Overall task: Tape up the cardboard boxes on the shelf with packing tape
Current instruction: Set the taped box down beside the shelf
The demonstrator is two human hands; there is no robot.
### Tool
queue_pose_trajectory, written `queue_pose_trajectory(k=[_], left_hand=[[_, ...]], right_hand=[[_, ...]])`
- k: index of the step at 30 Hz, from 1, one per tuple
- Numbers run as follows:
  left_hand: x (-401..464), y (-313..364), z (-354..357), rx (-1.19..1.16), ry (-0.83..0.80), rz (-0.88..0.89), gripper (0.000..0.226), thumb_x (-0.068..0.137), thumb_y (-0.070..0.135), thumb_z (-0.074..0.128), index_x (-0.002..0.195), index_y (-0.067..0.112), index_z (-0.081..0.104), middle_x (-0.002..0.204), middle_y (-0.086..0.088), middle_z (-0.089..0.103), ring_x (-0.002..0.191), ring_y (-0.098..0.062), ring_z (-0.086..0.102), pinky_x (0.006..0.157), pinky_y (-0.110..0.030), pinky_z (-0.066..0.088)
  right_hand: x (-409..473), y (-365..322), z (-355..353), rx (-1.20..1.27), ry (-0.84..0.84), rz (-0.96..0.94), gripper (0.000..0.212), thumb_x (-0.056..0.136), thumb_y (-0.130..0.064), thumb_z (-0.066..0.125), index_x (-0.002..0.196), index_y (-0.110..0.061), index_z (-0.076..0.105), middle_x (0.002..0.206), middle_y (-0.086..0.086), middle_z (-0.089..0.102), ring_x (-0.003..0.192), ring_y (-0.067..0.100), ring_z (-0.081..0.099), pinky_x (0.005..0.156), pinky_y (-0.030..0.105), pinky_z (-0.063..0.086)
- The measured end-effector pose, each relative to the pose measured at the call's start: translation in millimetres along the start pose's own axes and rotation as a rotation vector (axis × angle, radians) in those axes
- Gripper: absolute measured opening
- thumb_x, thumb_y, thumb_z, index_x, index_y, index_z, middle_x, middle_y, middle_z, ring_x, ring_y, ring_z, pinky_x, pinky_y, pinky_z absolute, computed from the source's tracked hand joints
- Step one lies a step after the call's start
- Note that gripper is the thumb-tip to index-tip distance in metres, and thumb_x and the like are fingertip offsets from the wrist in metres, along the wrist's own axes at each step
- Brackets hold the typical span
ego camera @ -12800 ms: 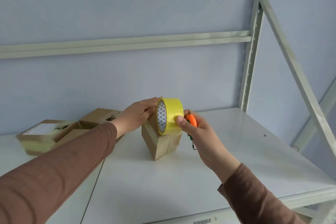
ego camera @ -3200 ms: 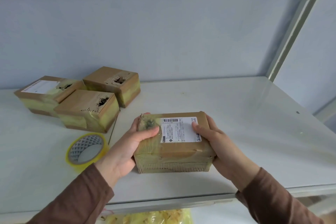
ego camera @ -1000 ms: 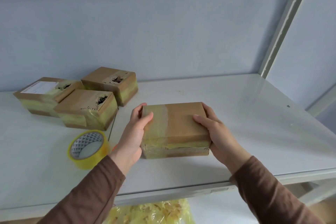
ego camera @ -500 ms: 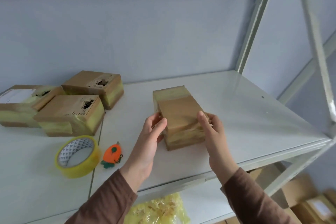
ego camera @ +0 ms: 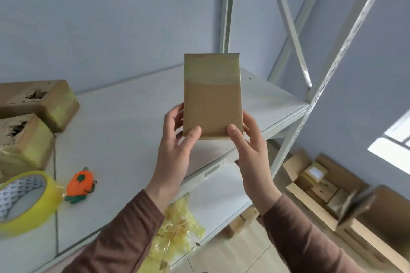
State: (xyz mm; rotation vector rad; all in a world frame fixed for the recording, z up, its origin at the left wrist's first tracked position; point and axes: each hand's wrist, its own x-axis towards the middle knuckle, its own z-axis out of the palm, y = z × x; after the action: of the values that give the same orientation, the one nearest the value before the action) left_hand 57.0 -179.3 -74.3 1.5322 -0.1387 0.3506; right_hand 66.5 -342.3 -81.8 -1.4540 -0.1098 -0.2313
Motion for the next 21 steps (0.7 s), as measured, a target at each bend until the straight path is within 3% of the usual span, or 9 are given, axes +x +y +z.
queue_pose_trajectory(k=[3,9,12,15,18,21], left_hand=[[-5,-2,33,0.033,-0.088,0.031,0.05,0.096,0.03,0.064,0.14,0.043,0.046,0.141,0.013,0.058,0.133,-0.013,0.054,0.104,-0.033,0.049],[-19,-12,126,-0.011,-0.279,0.031,0.054,0.096,0.021,0.066,0.142,0.039,0.046,0.143,0.008,0.057,0.133,-0.016,0.055,0.102,-0.034,0.052],[-34,-21,185,-0.033,-0.348,-0.011,0.055,0.096,0.019,0.067,0.145,0.035,0.046,0.14,0.009,0.059,0.125,-0.011,0.06,0.096,-0.026,0.053],[-51,-33,247,-0.048,-0.404,-0.089,0.054,0.097,0.016,0.066,0.145,0.032,0.046,0.138,0.008,0.061,0.123,-0.013,0.062,0.1,-0.032,0.054],[-66,-47,299,-0.045,-0.437,-0.161,0.053,0.1,0.013,0.065,0.145,0.034,0.046,0.14,0.008,0.06,0.125,-0.012,0.061,0.104,-0.036,0.052],[-82,-64,353,-0.044,-0.444,-0.234,0.053,0.1,0.012,0.065,0.144,0.036,0.047,0.138,0.014,0.061,0.122,-0.006,0.063,0.101,-0.028,0.052]], right_hand=[[-12,-3,-36,-0.036,0.117,-0.051,0.048,0.093,-0.042,0.065,0.141,-0.04,0.057,0.134,-0.005,0.057,0.123,0.011,0.059,0.095,0.027,0.053],[-38,-5,-131,-0.124,0.311,-0.093,0.053,0.096,-0.043,0.063,0.147,-0.038,0.052,0.133,-0.006,0.055,0.123,0.003,0.056,0.094,0.017,0.051],[-50,0,-189,-0.148,0.395,-0.055,0.051,0.099,-0.04,0.063,0.148,-0.036,0.051,0.134,-0.002,0.055,0.126,0.013,0.056,0.102,0.03,0.052],[-59,8,-251,-0.161,0.447,-0.006,0.049,0.101,-0.033,0.062,0.148,-0.035,0.051,0.134,-0.004,0.056,0.128,0.016,0.056,0.108,0.04,0.05],[-67,17,-305,-0.155,0.465,0.057,0.049,0.101,-0.033,0.063,0.149,-0.035,0.05,0.135,-0.008,0.055,0.127,0.011,0.057,0.109,0.04,0.05],[-70,30,-362,-0.156,0.458,0.111,0.049,0.101,-0.032,0.063,0.149,-0.034,0.05,0.139,-0.003,0.055,0.125,0.01,0.058,0.109,0.04,0.05]])
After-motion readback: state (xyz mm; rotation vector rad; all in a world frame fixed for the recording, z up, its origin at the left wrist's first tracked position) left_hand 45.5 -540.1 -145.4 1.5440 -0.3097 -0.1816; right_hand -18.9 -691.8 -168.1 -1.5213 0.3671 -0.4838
